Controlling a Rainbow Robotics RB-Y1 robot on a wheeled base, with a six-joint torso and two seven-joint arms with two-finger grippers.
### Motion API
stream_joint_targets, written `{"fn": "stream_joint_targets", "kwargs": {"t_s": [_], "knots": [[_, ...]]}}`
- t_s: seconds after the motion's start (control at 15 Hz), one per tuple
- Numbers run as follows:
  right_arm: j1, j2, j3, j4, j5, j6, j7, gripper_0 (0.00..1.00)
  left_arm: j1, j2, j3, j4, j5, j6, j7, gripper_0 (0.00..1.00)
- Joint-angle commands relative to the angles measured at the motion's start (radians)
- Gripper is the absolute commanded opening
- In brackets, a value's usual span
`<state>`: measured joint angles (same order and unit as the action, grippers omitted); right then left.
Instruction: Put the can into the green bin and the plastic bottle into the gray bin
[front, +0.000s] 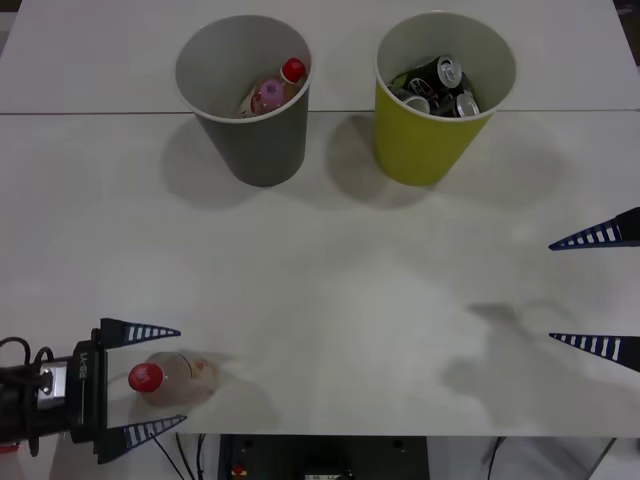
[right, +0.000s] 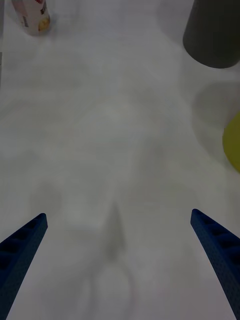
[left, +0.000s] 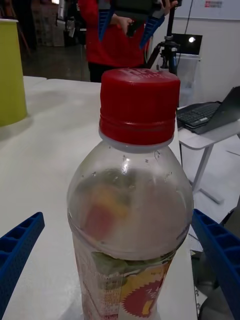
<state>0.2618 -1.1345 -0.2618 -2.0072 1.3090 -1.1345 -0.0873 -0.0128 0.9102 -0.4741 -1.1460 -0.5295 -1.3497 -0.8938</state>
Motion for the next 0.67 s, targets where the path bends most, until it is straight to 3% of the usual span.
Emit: {"fn": "stream_joint_targets", "kwargs": {"t_s": [0.07, 0.6, 0.67], "knots": [[0.0, 0.0, 0.0, 0.0, 0.0, 0.0, 0.0, 1.0, -0.013, -0.036, 0.0, 0.017, -0.004, 0.0, 0.001, 1.0], [0.0, 0.0, 0.0, 0.0, 0.0, 0.0, 0.0, 1.0, -0.053, -0.096, 0.0, 0.058, -0.027, 0.0, 0.001, 1.0], [0.0, 0.0, 0.0, 0.0, 0.0, 0.0, 0.0, 1.0, -0.055, -0.097, 0.0, 0.058, -0.027, 0.0, 0.003, 0.71]]}}
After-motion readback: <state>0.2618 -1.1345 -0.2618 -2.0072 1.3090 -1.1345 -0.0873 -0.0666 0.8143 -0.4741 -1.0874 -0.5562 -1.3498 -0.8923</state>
